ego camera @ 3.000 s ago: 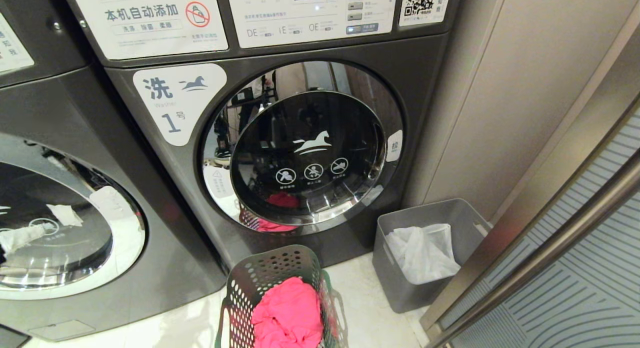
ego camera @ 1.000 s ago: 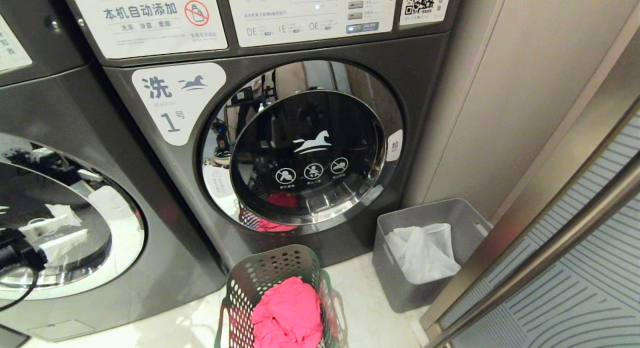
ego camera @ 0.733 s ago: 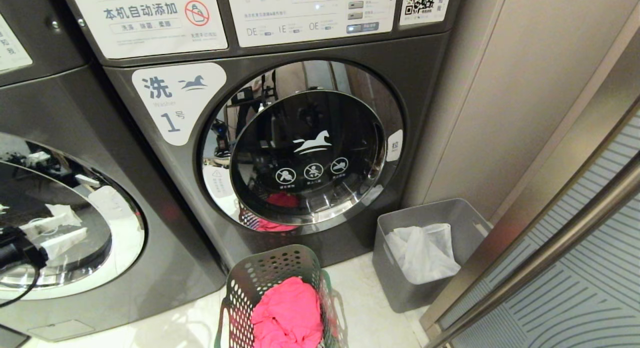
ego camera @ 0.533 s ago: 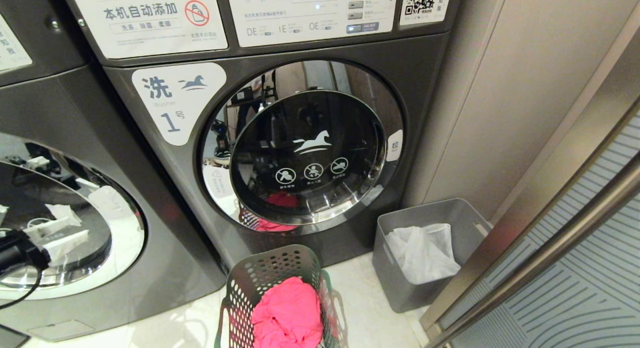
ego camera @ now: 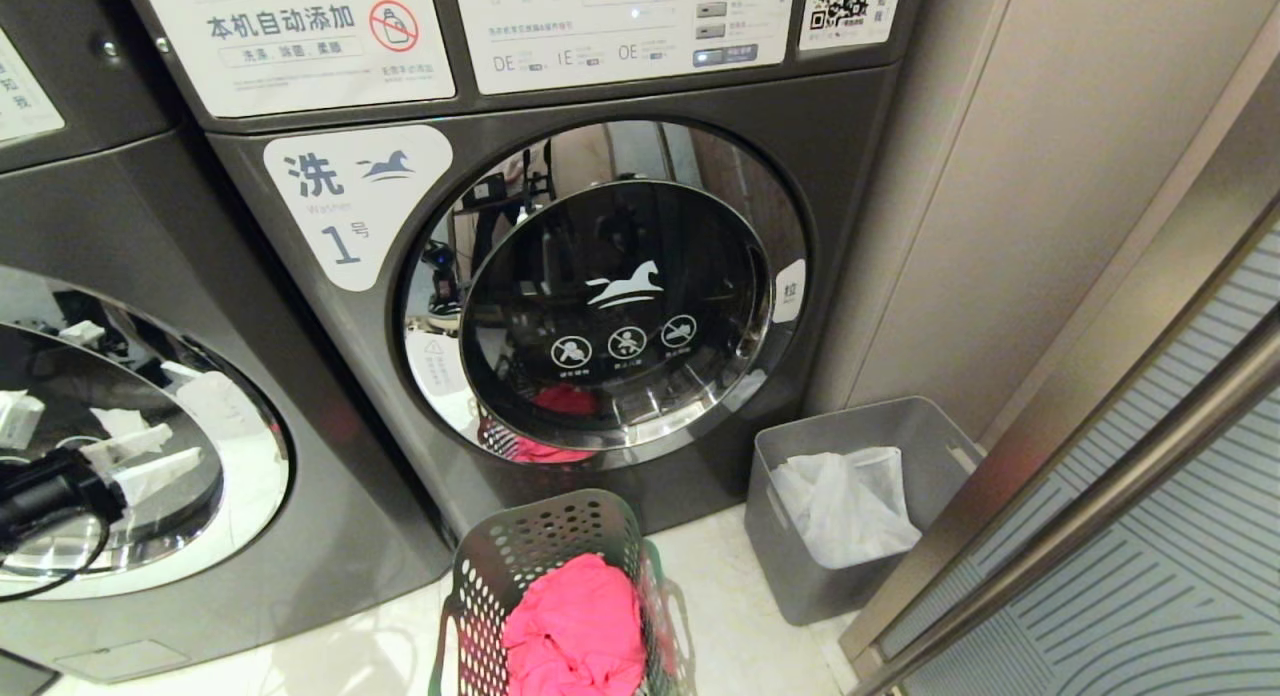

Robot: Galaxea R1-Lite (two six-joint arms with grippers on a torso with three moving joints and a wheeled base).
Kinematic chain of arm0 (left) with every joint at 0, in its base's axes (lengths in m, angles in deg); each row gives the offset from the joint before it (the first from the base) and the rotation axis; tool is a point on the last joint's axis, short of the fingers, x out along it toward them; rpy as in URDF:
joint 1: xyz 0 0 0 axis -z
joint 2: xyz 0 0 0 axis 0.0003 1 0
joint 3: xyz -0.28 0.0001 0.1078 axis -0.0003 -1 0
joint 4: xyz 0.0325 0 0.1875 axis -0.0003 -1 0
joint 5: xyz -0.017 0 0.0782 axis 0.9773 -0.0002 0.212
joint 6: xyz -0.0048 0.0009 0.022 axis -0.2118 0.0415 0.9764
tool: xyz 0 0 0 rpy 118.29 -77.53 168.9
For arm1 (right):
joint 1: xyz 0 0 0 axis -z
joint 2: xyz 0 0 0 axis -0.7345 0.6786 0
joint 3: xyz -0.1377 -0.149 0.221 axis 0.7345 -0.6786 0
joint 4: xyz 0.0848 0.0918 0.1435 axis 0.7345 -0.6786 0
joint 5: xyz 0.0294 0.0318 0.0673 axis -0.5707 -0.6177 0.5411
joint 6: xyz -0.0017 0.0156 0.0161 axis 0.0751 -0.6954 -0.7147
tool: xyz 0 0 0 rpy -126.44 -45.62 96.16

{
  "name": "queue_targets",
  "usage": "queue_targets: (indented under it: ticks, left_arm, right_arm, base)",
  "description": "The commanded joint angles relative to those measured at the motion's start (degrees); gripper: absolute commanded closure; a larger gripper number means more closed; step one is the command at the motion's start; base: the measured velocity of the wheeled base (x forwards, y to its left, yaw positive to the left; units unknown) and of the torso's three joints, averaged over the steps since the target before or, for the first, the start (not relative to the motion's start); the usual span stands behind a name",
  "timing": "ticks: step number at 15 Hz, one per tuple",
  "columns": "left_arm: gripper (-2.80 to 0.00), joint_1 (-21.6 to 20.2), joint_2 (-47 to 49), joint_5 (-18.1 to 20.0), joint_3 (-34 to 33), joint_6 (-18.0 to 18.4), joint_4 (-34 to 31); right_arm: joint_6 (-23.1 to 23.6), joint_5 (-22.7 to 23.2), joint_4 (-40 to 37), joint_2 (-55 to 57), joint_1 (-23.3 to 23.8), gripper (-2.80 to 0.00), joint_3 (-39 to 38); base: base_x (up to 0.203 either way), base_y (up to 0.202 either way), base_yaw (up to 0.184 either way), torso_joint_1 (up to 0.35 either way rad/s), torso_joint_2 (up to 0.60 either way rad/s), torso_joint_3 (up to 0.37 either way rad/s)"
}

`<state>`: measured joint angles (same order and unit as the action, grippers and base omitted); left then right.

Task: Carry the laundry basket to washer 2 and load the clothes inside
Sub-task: Open the lid of the washing machine

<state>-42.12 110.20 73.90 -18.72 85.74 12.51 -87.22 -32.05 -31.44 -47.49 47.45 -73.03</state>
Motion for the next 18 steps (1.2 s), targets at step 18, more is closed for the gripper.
queue_targets:
  ticks: [18]
  left_arm:
    - [-2.80, 4.84, 8.14, -2.53, 13.01, -3.43, 0.24]
  right_arm:
    - [0.01, -0.01, 0.04, 0.05, -0.01, 0.00, 0.00]
  base:
    - [0.000, 0.000, 0.000, 0.000, 0.00, 0.000]
